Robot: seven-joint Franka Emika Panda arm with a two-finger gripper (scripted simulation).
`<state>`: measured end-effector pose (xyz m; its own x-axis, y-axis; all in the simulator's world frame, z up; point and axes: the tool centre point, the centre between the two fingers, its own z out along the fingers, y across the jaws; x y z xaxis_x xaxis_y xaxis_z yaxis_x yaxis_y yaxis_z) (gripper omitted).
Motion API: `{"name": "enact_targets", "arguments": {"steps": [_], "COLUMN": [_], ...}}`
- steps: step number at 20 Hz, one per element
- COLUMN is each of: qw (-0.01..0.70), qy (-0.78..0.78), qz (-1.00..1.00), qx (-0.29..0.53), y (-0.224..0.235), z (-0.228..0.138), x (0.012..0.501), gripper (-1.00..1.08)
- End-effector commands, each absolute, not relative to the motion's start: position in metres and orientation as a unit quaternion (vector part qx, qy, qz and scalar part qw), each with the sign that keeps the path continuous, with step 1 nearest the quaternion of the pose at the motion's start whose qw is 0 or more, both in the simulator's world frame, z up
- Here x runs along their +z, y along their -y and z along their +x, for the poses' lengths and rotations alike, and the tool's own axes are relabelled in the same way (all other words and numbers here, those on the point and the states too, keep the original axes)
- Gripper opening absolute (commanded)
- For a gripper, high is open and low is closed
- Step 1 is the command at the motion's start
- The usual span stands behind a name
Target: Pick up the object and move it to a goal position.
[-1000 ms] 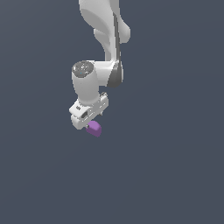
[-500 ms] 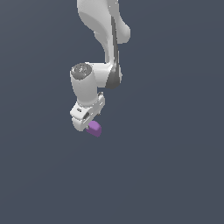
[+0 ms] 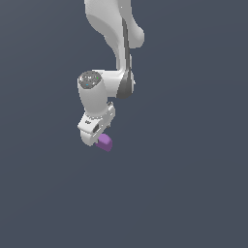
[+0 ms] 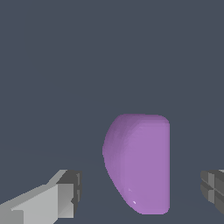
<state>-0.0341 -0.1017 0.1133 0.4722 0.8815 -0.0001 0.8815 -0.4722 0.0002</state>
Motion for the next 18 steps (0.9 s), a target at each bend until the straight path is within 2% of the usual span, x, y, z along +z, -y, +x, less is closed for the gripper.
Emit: {"name": "enact_targets", "arguments": {"steps": [1,15,16,18], "qw": [0.000,0.000,0.000,0.000], "qy": [-0.514,-0.516,-0.516,-0.516], "qz": [0.858,0.857,0.857,0.857], "qx": [0.000,0.000,0.000,0.000], "y": [0.102,0.102,0.102,0.102], "z": [-0.034,-0.034,-0.034,-0.034], "x": [0.110,0.064,0.064,0.064], "gripper": [1.00,1.00,-1.00,-1.00]}}
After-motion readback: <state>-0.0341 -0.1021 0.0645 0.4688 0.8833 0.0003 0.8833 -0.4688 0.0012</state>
